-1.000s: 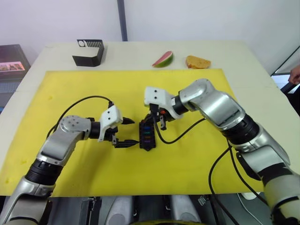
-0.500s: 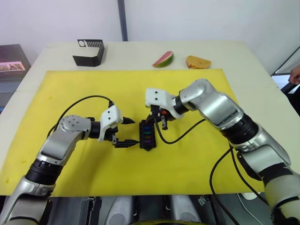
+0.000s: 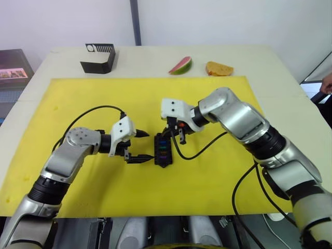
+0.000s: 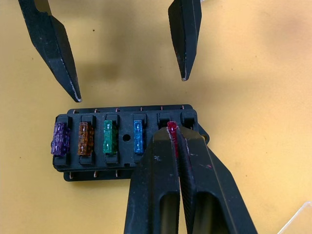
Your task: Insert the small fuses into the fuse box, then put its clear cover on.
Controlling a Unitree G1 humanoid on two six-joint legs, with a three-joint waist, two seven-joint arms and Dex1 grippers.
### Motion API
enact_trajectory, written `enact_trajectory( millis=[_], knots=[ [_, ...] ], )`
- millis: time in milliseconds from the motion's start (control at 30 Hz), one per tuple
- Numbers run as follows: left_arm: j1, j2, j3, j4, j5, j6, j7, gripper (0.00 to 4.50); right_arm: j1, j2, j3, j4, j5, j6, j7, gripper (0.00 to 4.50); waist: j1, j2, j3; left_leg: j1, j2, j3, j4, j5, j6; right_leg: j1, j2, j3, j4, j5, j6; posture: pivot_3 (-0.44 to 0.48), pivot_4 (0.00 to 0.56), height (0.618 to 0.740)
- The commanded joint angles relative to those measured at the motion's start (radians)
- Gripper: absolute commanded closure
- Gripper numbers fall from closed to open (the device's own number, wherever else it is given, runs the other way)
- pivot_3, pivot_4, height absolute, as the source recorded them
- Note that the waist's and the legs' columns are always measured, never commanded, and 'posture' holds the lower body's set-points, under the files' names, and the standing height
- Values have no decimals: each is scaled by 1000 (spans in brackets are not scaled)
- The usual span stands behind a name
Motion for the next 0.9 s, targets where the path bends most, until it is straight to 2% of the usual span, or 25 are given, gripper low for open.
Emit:
enact_trajectory(
  millis=[33, 900],
  knots=[
    [-8, 3, 19, -39, -7, -4, 2, 0, -23, 18, -16, -10, 4, 1, 3, 4480, 0, 0, 0, 0, 0, 0, 0, 0, 0, 0, 0, 0, 0, 0, 0, 0, 150, 740],
    [9, 4, 11, -51, -2, -8, 3, 0, -50, 33, -40, -23, 32, 41, 9, 4480, 0, 0, 0, 0, 0, 0, 0, 0, 0, 0, 0, 0, 0, 0, 0, 0, 150, 740]
  ],
)
